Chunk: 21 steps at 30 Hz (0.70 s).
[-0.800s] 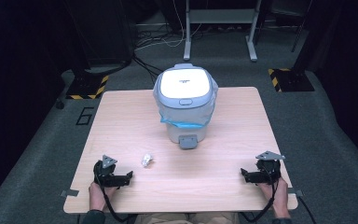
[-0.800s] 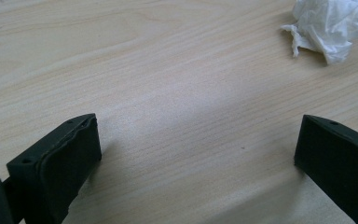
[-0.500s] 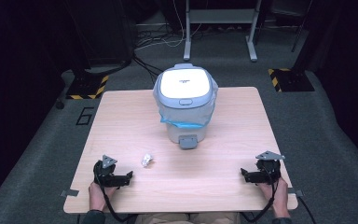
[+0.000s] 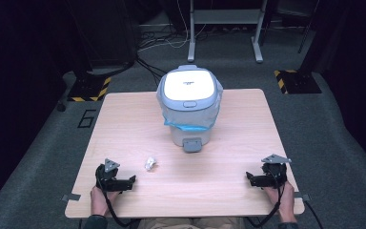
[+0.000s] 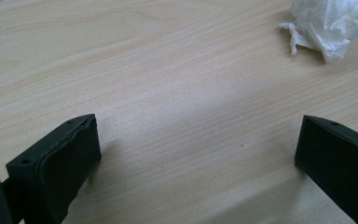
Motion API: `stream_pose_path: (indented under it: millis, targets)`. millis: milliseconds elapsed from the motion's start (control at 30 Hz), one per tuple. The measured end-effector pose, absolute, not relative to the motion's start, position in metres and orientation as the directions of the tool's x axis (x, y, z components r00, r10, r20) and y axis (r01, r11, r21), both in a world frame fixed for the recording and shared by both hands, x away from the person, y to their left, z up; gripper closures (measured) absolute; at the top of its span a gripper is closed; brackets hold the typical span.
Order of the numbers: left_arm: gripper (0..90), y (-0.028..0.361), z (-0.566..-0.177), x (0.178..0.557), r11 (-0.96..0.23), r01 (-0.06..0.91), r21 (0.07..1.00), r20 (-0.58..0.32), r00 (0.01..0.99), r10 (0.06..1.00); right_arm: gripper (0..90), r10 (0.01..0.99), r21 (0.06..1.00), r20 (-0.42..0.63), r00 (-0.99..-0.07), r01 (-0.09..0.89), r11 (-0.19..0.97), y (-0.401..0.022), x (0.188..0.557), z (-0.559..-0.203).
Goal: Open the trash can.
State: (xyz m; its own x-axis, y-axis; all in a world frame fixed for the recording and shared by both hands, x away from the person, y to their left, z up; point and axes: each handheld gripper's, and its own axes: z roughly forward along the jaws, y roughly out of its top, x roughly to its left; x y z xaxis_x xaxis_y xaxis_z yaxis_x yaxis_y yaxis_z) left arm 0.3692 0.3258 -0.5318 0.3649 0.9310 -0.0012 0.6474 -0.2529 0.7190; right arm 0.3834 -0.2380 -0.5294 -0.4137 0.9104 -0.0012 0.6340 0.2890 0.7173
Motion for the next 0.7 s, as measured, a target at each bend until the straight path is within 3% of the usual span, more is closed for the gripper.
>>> stream_pose_path:
  millis: [500, 700]
  targets:
    - [0.0, 0.3261, -0.5321, 0.3696, -0.252, 0.646, 0.72, -0.002, 0.366, 0.931, 4.5, 0.918, 0.733, -0.041, -0.395, 0.613, 0.296, -0.2339, 0.3802, -0.5273]
    - [0.0, 0.326, -0.5322, 0.3696, -0.252, 0.646, 0.721, -0.002, 0.366, 0.931, 5.3, 0.914, 0.759, 0.003, -0.405, 0.597, 0.262, -0.2336, 0.3782, -0.523]
